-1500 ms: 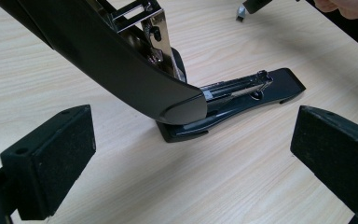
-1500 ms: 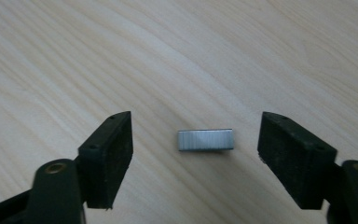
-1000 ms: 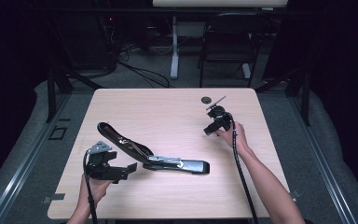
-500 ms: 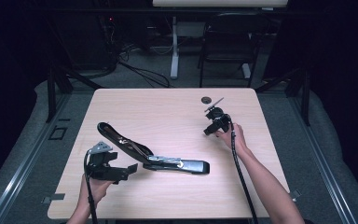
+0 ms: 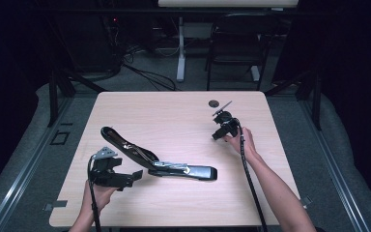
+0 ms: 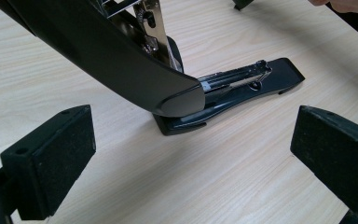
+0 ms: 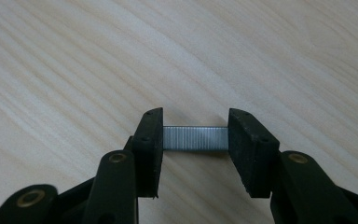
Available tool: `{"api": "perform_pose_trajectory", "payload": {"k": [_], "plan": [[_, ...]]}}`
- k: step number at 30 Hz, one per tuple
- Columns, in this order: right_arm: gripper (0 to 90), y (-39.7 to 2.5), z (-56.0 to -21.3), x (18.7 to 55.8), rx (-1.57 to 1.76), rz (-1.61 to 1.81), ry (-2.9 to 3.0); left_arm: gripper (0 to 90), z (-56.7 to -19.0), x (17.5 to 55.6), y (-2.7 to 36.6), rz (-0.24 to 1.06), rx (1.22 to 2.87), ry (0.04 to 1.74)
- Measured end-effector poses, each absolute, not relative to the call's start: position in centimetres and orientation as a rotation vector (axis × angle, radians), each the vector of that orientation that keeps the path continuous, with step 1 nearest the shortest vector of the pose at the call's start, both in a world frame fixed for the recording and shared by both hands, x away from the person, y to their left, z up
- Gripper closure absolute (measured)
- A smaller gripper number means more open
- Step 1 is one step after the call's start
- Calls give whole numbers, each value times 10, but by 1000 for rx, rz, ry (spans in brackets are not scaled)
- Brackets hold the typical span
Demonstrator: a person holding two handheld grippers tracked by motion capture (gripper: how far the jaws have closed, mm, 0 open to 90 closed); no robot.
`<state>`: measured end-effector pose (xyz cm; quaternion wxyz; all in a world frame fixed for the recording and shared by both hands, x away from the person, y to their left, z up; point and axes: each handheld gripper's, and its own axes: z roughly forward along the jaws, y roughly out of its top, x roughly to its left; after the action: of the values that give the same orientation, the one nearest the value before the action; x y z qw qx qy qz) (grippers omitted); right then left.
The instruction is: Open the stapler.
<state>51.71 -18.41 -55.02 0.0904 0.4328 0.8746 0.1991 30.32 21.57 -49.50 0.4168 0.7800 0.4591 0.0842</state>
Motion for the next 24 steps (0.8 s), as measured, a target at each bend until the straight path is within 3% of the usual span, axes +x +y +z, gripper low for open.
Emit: {"api": "perform_pose_trajectory", "payload": {"k": [24], "plan": [[568,-182,-543,513,1257,583,2607,2,-496,303,216,212,1963,1156]]}}
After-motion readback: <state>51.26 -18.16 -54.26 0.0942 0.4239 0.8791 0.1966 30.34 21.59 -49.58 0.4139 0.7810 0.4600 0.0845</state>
